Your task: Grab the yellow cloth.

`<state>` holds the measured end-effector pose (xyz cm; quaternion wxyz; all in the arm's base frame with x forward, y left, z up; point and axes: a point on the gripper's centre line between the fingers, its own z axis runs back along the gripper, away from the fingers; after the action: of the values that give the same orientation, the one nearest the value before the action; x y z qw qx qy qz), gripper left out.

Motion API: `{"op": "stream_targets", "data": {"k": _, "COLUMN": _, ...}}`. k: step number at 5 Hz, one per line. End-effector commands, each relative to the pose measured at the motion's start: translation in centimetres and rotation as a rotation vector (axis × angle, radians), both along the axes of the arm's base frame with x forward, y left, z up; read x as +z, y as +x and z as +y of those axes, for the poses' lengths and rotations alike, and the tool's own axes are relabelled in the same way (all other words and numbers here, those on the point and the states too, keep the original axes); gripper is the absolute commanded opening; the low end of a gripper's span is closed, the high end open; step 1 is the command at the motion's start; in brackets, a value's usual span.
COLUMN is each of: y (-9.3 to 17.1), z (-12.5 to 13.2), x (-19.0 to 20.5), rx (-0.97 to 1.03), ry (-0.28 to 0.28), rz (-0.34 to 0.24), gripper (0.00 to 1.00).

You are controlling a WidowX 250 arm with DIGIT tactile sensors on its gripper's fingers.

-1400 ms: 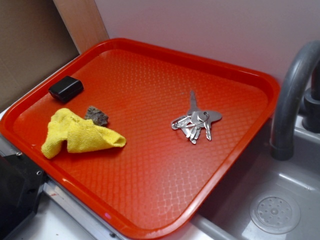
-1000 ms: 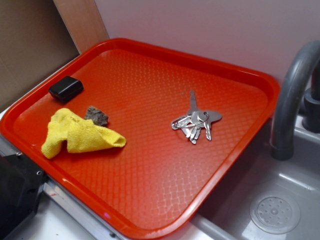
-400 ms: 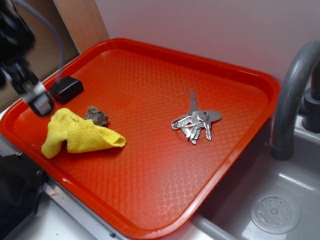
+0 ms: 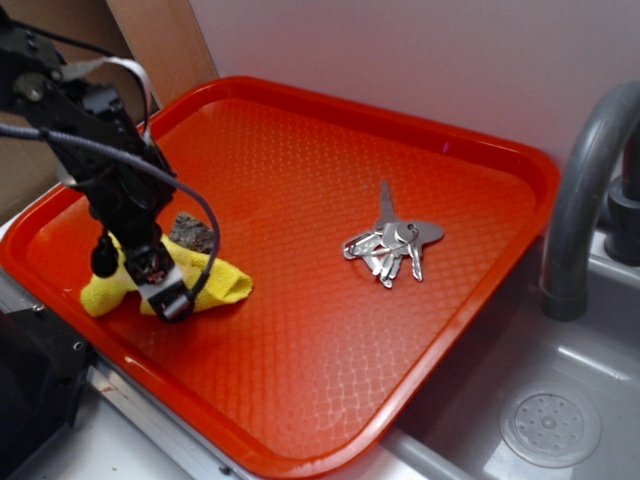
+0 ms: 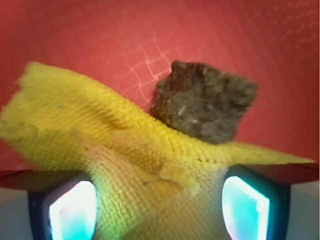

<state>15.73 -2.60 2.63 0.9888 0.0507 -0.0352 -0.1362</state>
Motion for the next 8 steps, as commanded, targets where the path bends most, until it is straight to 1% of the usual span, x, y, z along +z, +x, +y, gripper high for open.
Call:
{"op": "stream_targets", "data": {"k": 1, "y": 0.8, "z": 0.1, "x": -0.4, "rx": 0.009, "ry": -0.039, "rz": -0.036, "gripper": 0.00}}
{"op": "stream_targets", "data": {"k": 2, "y": 0.8, "z": 1.0, "x": 2.0, "rx": -0.002, "ry": -0.124, "rz": -0.053, "gripper": 0.00}}
{"op": "stream_targets", "data": {"k": 3, "y": 0.7, "z": 2.2, "x": 6.9, "rx": 0.049, "ry": -0.178, "rz": -0.117, "gripper": 0.00}}
{"op": "stream_targets", "data": {"k": 4, "y": 1.7, "z": 3.3, "x": 11.8, "rx": 0.195, "ry": -0.227, "rz": -0.115, "gripper": 0.00}}
{"op": "stream_targets", "data": {"k": 5, "y": 2.9, "z": 3.6, "x": 16.8, "rx": 0.276, "ry": -0.225, "rz": -0.117, "gripper": 0.00}}
{"op": "stream_targets", "data": {"k": 6, "y": 2.8, "z": 3.2, "x": 21.3, "rx": 0.236, "ry": -0.202, "rz": -0.135, "gripper": 1.00}}
{"op": "stream_targets", "data": {"k": 7, "y": 2.3, "z": 2.4, "x": 16.3, "rx": 0.030, "ry": -0.228, "rz": -0.093, "gripper": 1.00}}
{"op": "stream_targets", "data": {"k": 8, "y": 1.9, "z": 2.3, "x": 12.6, "rx": -0.094, "ry": -0.220, "rz": -0.044, "gripper": 1.00}}
